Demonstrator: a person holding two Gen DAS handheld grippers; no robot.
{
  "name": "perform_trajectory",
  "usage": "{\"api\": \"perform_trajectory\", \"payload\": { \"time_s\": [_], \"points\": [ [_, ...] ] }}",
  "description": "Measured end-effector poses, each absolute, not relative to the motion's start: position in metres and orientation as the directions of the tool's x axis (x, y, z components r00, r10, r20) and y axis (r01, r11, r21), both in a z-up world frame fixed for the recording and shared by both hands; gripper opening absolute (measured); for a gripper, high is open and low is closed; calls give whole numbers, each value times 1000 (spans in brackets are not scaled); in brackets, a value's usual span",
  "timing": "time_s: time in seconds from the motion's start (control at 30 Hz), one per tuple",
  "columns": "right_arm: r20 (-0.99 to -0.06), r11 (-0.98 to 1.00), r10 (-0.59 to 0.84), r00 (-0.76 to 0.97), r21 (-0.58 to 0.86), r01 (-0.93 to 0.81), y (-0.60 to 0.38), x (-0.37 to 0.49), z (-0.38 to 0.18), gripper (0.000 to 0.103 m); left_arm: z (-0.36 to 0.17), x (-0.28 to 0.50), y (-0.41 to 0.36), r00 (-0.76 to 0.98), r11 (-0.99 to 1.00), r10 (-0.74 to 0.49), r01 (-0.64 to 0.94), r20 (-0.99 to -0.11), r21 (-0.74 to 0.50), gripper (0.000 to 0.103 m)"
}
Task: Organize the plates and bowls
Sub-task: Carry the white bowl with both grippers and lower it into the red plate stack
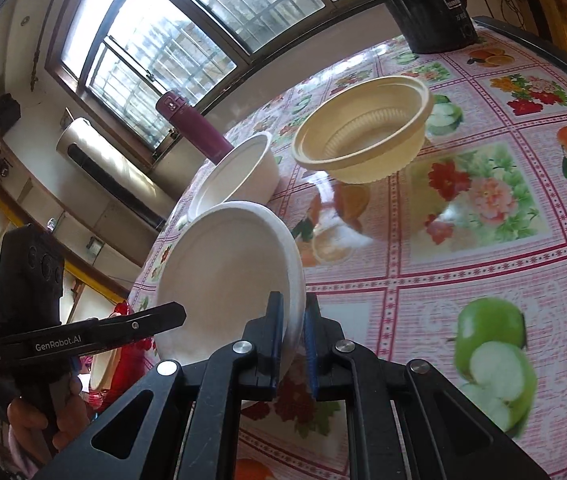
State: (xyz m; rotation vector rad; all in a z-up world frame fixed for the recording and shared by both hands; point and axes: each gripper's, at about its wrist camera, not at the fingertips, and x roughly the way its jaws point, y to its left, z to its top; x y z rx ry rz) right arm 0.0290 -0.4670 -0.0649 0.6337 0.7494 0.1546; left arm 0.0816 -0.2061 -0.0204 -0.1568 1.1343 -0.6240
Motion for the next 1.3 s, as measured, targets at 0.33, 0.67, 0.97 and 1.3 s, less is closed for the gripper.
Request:
{"api": "perform_trajectory", "payload": {
  "time_s": [0.33,0.67,0.97,1.3],
  "points": [
    [-509,787,479,715,610,-93,-370,49,-24,10,28,62,-98,485,877,-477,320,-733,-358,12],
    [-508,771,601,616,572,-280,-240,73,-11,11,29,44,15,607,941,-330,156,-723,-299,13],
    [-579,794,600,552,515,-324,-177,77,-32,14,1,41,58,585,959,-262,66,-767,-276,13],
    [-625,854,520,582,393,-340,-156,69,-35,15,-17,40,70,540,955,-266,35,-798,-295,13]
  ]
}}
